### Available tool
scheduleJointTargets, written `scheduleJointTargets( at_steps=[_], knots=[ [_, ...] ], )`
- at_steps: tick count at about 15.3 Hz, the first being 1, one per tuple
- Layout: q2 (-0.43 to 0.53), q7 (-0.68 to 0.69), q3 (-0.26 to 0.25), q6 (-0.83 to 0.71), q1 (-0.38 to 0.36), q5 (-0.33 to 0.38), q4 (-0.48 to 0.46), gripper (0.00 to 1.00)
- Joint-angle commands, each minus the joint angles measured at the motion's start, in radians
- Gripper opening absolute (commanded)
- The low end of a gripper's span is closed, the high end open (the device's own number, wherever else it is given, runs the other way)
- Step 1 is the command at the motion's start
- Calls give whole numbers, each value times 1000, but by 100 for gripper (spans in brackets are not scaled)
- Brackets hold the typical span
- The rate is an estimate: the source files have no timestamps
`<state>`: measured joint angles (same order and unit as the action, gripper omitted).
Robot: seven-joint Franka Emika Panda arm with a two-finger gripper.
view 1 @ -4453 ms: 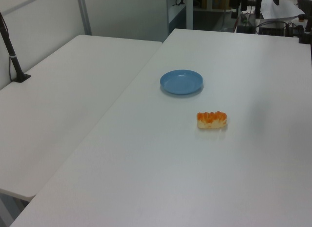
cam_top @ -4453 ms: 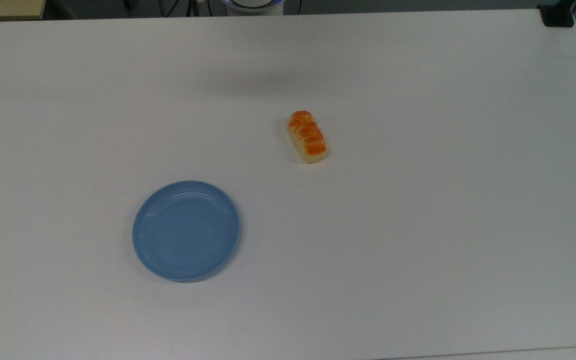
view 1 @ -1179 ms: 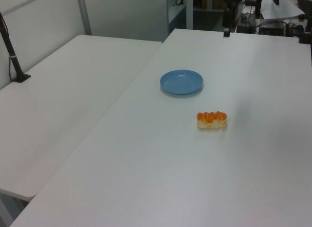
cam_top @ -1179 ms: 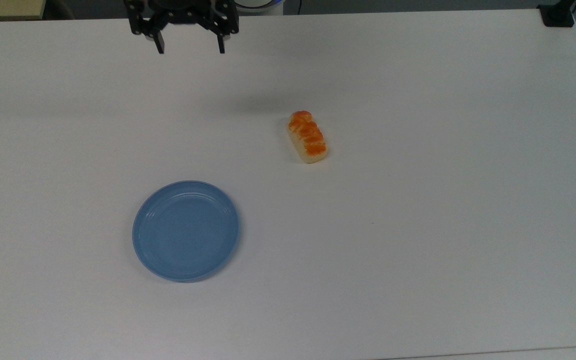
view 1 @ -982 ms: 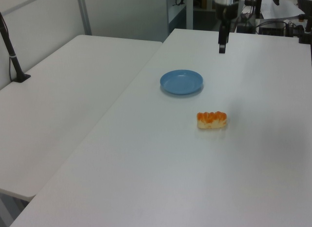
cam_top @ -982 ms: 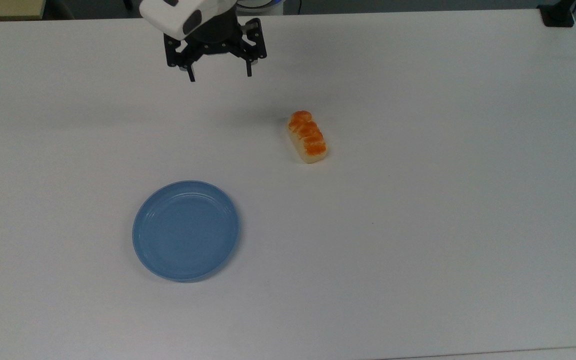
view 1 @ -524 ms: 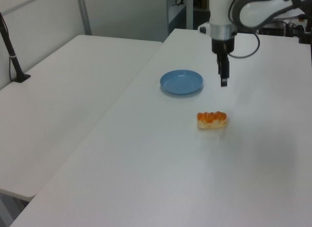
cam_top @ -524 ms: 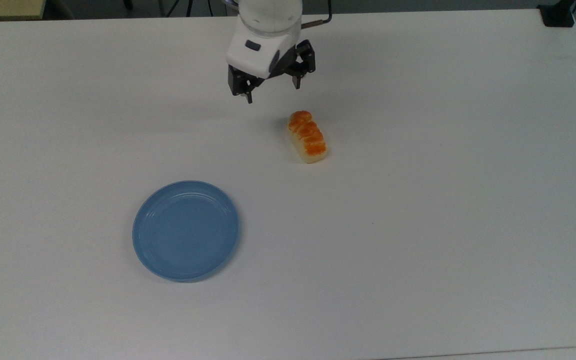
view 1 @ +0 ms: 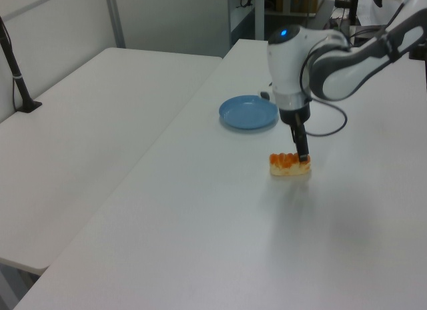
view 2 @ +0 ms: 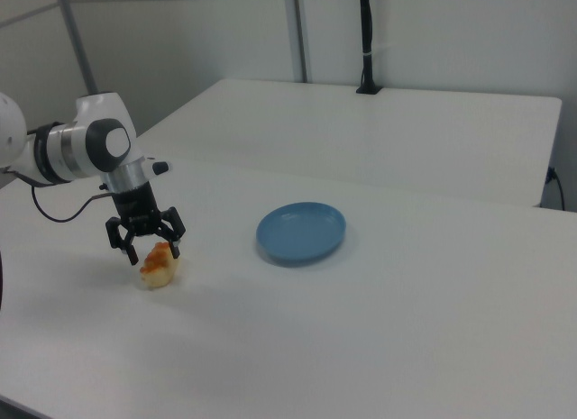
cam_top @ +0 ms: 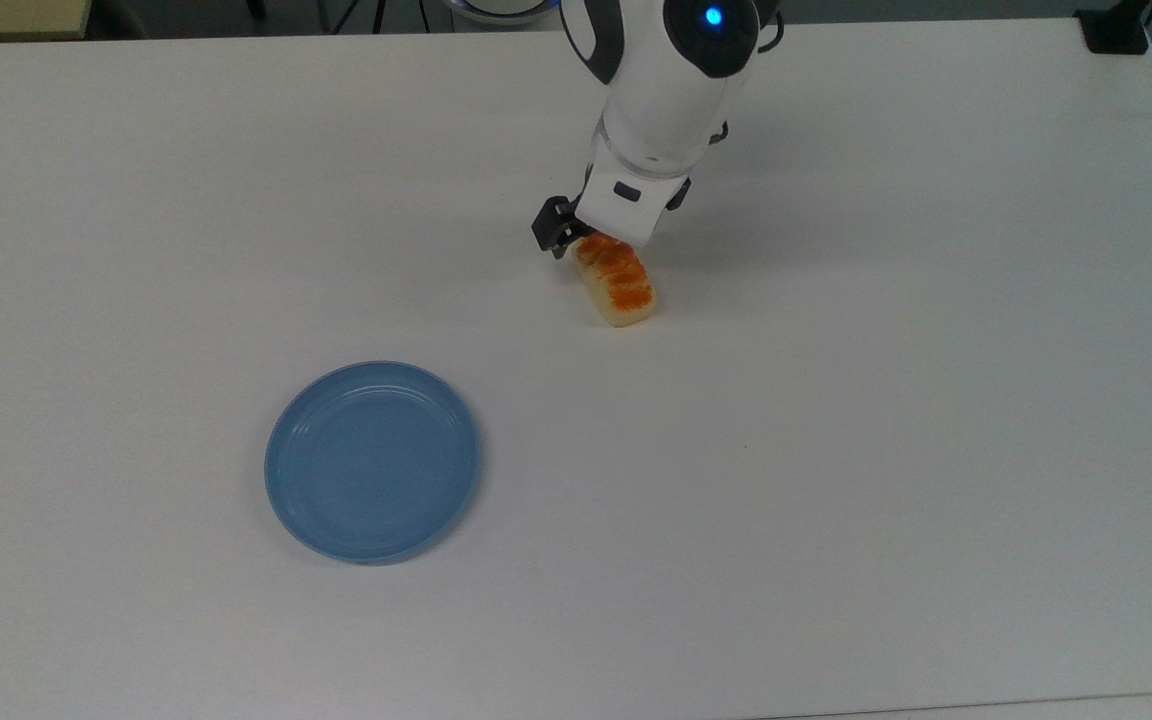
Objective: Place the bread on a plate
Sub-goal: 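Close the gripper on the bread roll, then lift the bread roll and carry it over the blue plate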
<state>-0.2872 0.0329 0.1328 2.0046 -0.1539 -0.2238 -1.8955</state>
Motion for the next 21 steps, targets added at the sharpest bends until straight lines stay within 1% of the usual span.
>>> scheduleJointTargets(
  at_steps=[1,2,3,4,5,7,8,9,10,12,14,15,18,19,21],
  knots=[
    [-46,-71,-7,9,-33,-71,26,100],
    [-49,-80,-7,9,-35,-75,26,100],
    [-52,-80,-7,11,-35,-75,27,95],
    [-53,-80,-7,11,-33,-75,27,86],
    [-55,-82,-7,14,-32,-75,27,73],
    [-72,-84,-7,20,-35,-75,35,37],
    [-75,-109,-7,28,-38,-75,39,15],
    [-78,-160,-7,32,-38,-77,42,1],
    [-78,-194,-7,37,-38,-81,42,0],
    [-76,-209,-7,43,-38,-88,44,0],
    [-70,-214,-7,36,-24,-69,94,0],
    [-67,-215,-15,31,-6,-48,128,0],
    [-72,-225,-33,40,51,70,202,0],
    [-73,-244,-54,43,62,87,222,0],
    [-81,-309,-90,54,62,92,246,0]
  ],
)
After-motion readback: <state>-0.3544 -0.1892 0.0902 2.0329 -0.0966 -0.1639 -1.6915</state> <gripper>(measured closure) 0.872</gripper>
